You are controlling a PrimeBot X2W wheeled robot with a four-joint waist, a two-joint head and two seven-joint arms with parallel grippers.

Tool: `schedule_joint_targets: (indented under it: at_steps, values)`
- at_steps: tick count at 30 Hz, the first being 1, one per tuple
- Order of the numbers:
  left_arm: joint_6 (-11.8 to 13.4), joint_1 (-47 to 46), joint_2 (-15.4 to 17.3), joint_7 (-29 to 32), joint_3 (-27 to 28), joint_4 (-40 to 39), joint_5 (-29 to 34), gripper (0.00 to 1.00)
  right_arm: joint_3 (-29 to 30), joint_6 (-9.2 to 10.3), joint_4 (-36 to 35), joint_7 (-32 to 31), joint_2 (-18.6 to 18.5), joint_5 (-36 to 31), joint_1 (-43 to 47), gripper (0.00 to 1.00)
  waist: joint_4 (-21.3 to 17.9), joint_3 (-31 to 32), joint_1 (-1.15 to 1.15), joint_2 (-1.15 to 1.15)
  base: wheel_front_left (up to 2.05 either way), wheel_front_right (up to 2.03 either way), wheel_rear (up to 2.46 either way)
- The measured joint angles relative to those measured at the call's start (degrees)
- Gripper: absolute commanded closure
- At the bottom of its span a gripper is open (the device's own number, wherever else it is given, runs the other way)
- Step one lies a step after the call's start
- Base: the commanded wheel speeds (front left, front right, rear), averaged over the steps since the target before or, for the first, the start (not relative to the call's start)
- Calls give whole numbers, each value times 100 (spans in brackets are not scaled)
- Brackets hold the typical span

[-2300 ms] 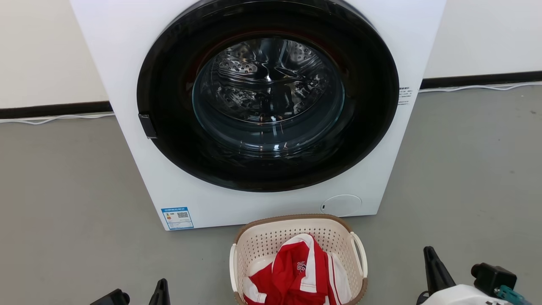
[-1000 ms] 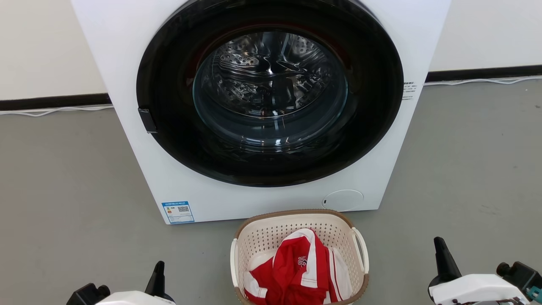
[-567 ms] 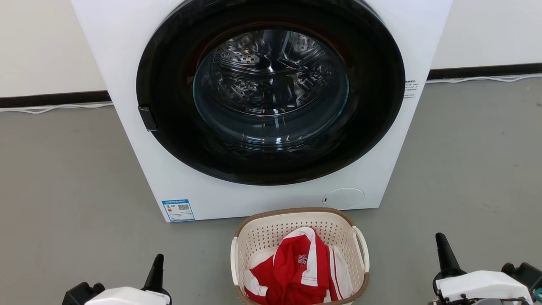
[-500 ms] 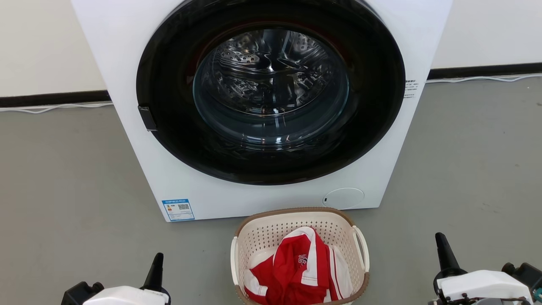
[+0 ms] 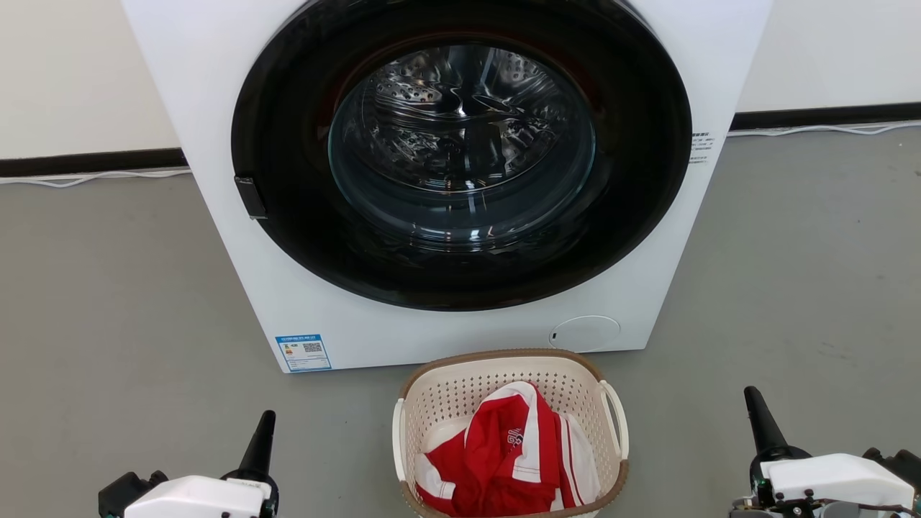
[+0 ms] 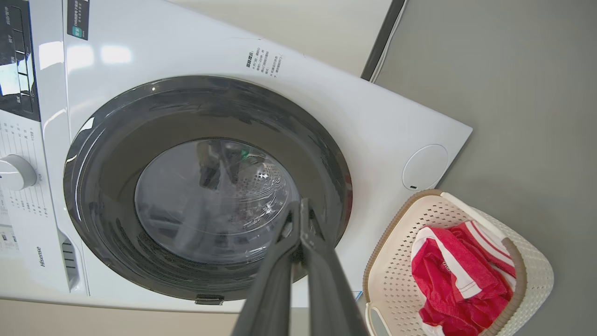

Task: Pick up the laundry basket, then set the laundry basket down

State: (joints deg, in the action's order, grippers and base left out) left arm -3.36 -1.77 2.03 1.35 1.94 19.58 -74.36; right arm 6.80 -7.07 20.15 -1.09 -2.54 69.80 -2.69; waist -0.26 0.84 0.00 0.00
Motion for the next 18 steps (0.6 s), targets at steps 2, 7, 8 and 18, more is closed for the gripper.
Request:
schedule_joint_targets:
  at_steps: [2,7,8,18]
  values:
    - [-21,-1,0,23,15,-25,-100,100,3,0,-36,-19,0,131,-1,100,2,-7,0,0,0,0,0]
    - [-75,-5,3,108,70,-88,-390,100,19,0,-98,-102,0,481,-3,100,6,-24,0,0,0,0,0]
    - [-75,-5,3,108,70,-88,-390,100,19,0,-98,-102,0,481,-3,100,6,-24,0,0,0,0,0]
    - [-179,-48,7,253,159,-193,-935,100,43,0,-244,-255,0,1183,-6,100,14,-57,0,0,0,0,0]
